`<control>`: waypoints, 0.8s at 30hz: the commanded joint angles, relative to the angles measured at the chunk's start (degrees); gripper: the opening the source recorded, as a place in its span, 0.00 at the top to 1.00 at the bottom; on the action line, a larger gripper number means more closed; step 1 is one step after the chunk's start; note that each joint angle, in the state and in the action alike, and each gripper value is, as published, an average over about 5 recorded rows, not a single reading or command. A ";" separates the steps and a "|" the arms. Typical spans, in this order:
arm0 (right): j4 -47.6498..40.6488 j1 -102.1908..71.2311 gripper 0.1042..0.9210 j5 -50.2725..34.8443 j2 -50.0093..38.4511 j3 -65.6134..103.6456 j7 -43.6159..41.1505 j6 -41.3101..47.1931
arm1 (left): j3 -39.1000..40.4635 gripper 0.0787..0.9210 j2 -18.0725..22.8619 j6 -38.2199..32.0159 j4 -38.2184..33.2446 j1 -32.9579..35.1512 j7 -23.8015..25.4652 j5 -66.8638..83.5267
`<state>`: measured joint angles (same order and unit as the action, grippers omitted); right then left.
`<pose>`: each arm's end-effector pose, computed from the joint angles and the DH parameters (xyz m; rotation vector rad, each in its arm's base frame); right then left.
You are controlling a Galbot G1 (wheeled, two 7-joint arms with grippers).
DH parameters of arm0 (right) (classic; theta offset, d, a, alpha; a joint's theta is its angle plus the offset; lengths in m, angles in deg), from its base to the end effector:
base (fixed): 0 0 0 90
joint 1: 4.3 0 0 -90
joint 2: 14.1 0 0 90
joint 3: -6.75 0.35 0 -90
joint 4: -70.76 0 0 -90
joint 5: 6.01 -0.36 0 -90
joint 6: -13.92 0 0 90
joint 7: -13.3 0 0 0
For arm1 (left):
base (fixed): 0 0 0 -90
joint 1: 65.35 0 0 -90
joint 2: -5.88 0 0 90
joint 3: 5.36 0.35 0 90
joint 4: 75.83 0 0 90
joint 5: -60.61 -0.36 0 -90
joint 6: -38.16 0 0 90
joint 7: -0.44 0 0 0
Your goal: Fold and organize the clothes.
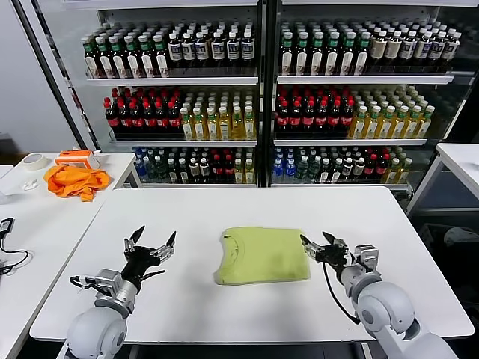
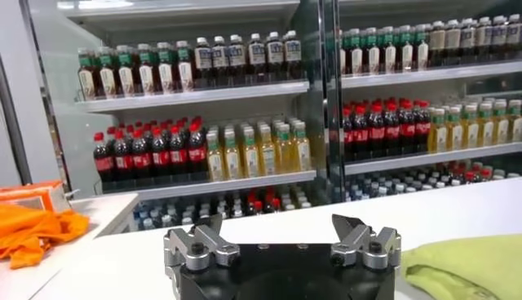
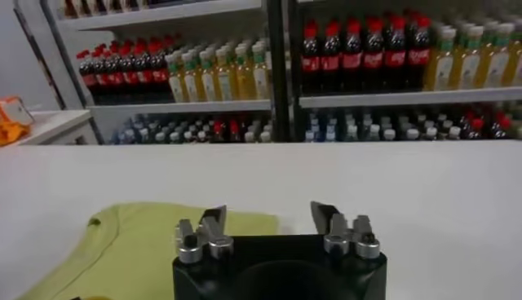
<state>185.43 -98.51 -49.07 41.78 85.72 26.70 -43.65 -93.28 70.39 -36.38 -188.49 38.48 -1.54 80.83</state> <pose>0.3055 -0.0602 -0.2235 0.3082 -2.7093 -0.0537 0.2755 0.0801 -0.2696 -0.2244 -2.9731 -0.1323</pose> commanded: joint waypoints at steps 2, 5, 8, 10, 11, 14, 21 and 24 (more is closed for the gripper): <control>-2.59 -1.20 0.20 7.40 -0.17 6.13 -2.50 -4.88 | 0.09 0.12 0.43 -1.61 0.09 -0.23 0.32 -0.46; -4.06 -1.46 0.13 14.34 0.62 6.99 -3.94 -8.62 | 0.38 0.12 0.98 -2.99 0.15 0.00 0.81 -1.51; -4.74 -1.91 0.12 19.19 1.22 7.88 -5.34 -11.02 | 0.12 0.12 1.07 -4.42 0.99 -0.57 1.27 -2.07; -4.67 -2.38 0.12 19.23 1.55 8.70 -5.88 -11.47 | 0.15 0.12 0.89 -4.94 1.66 -1.44 0.45 -1.56; -4.59 -2.64 0.12 19.26 1.81 9.17 -6.03 -11.60 | 0.26 0.12 0.76 -5.14 1.88 -1.80 -0.05 -1.30; -3.66 -3.71 0.12 19.09 2.72 10.57 -6.07 -11.67 | 0.72 0.12 0.33 -7.13 2.36 -2.27 -0.48 -1.14; -1.31 -5.46 0.12 19.41 4.15 11.98 -6.07 -11.59 | 2.95 0.12 1.55 -11.02 1.84 -1.45 0.55 -1.41; -1.33 -5.92 0.12 21.99 5.01 12.25 -6.61 -13.66 | 4.03 0.12 2.66 -10.76 1.33 -1.41 1.42 -3.12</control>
<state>183.37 -102.80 -33.07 45.01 95.72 21.56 -53.33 -91.56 71.15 -43.63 -186.58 37.45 -0.98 79.49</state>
